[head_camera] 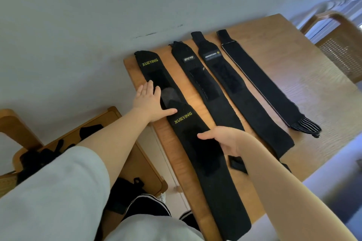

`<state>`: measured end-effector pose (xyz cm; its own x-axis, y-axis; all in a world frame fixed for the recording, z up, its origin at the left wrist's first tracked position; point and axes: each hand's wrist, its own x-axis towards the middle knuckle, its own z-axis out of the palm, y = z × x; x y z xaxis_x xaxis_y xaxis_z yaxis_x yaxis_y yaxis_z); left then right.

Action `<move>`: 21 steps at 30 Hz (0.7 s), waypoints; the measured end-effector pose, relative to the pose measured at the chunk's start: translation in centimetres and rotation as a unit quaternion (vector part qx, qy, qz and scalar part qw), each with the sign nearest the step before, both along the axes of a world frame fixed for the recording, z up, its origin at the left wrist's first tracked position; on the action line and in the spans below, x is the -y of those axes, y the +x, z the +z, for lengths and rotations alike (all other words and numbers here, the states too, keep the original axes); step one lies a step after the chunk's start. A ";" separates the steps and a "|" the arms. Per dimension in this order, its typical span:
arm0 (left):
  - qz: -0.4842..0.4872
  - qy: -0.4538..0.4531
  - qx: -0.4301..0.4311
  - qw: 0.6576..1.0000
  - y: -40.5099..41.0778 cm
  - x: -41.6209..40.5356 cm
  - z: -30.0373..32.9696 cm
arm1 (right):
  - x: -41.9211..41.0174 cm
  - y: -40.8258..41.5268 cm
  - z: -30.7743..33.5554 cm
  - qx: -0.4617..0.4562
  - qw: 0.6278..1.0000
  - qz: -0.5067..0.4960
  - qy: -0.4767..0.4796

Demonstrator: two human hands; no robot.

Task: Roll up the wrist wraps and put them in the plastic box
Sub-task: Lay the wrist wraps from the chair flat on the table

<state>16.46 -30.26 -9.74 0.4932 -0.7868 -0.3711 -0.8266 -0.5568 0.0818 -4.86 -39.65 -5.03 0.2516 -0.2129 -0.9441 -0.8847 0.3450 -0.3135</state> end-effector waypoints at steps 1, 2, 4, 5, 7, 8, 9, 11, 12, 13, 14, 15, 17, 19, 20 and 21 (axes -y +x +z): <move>-0.001 0.001 0.002 1.000 0.1 0.0 0.0 | 0.4 -0.1 0.3 0.013 1.000 0.001 0.001; -0.001 0.002 0.002 1.000 0.1 0.0 -0.1 | 0.7 -0.4 0.4 0.021 1.000 0.019 -0.003; 0.002 0.005 0.002 1.000 0.0 0.2 -0.1 | 0.7 -1.0 0.3 0.008 0.996 0.083 -0.044; 0.004 0.007 0.004 1.000 -0.1 0.3 -0.1 | 0.5 -1.3 0.2 0.002 0.991 0.109 -0.074; 0.014 0.010 0.006 1.000 -0.3 0.5 -0.2 | 0.3 -1.5 -0.3 -0.011 0.981 0.144 -0.128; 0.018 0.012 0.006 1.000 -0.5 0.6 -0.2 | 0.3 -1.6 -0.6 -0.019 0.976 0.155 -0.149; 0.022 0.015 0.007 1.000 -0.6 0.6 -0.1 | 0.3 -1.6 -0.8 -0.028 0.971 0.166 -0.169; 0.029 0.023 0.013 0.999 -1.1 0.6 -0.2 | 0.2 -1.8 -1.2 -0.041 0.961 0.180 -0.207; 0.036 0.028 0.017 0.999 -1.3 0.7 -0.2 | 0.1 -1.9 -1.6 -0.043 0.956 0.186 -0.224; 0.045 0.030 0.020 0.998 -1.5 0.7 -0.2 | 0.0 -2.0 -1.9 -0.047 0.950 0.193 -0.241; 0.055 0.025 0.026 0.998 -1.7 0.7 -0.1 | -0.3 -2.0 -2.1 -0.055 0.943 0.200 -0.261; 0.063 0.011 0.040 0.997 -2.2 0.7 0.1 | -0.7 -1.9 -2.0 -0.065 0.932 0.208 -0.289; 0.033 -0.056 0.092 0.994 -4.1 0.4 0.9 | -1.6 -1.9 -1.5 -0.074 0.894 0.233 -0.375; -0.060 -0.132 0.114 0.983 -6.8 0.0 1.5 | -2.6 -2.5 -1.3 -0.028 0.814 0.308 -0.491; -0.097 -0.146 0.098 0.980 -8.1 -0.5 1.5 | -3.1 -2.8 -1.4 0.016 0.762 0.368 -0.533; -0.108 -0.142 0.073 0.981 -9.1 -1.1 1.4 | -3.7 -3.3 -1.6 0.063 0.715 0.424 -0.552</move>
<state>7.35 -29.20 -8.37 0.3348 -0.9404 -0.0592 -0.9375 -0.3387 0.0798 -8.16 -35.99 -6.66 0.8007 -0.5311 -0.2771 -0.5693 -0.8186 -0.0762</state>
